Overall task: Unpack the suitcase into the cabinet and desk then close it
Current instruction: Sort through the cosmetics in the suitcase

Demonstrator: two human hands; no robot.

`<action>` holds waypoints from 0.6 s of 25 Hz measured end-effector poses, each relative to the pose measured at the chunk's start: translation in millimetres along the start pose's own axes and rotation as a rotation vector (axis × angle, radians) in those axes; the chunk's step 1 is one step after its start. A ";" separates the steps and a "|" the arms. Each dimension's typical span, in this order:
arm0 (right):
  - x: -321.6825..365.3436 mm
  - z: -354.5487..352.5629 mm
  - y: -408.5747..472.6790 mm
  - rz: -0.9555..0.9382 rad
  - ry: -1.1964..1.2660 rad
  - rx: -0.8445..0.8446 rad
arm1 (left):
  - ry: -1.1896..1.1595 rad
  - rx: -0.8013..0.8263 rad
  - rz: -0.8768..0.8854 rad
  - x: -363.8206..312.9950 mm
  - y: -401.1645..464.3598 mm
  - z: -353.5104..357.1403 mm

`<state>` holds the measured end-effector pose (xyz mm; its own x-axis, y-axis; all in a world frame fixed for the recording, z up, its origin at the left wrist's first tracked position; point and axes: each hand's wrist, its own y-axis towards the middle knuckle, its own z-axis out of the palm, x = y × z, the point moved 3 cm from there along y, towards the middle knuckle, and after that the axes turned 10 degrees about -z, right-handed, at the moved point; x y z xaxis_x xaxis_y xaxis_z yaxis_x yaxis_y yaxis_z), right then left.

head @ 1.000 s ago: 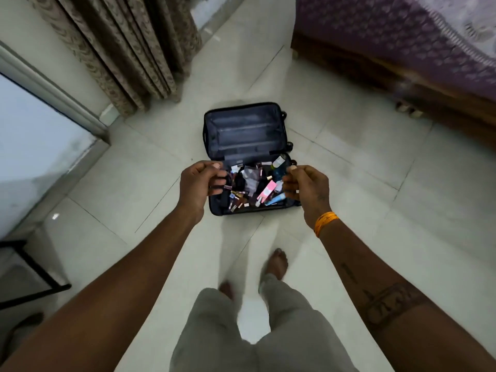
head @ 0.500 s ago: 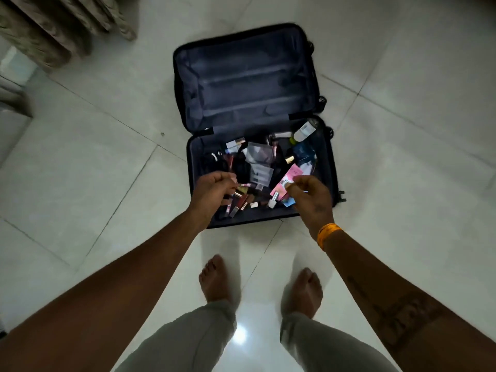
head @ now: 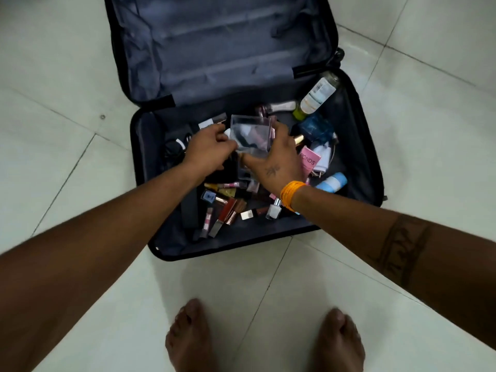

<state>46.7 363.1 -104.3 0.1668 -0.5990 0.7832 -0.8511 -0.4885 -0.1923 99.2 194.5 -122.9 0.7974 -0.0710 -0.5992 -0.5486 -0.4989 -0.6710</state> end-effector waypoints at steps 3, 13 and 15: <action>-1.6 4.8 17.3 -0.024 0.008 -0.022 | 0.066 -0.069 0.021 5.7 14.1 5.0; -26.2 -69.6 23.0 -0.016 0.417 -0.116 | -0.128 0.024 0.254 -44.9 -23.0 19.1; -38.1 -96.1 19.2 0.008 0.512 -0.170 | -0.211 0.127 0.274 -66.9 -39.8 39.2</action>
<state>-23.8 437.6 -81.0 -0.0678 -0.1952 0.9784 -0.9269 -0.3506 -0.1342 57.9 252.9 -73.3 0.5544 -0.0012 -0.8322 -0.7723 -0.3735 -0.5139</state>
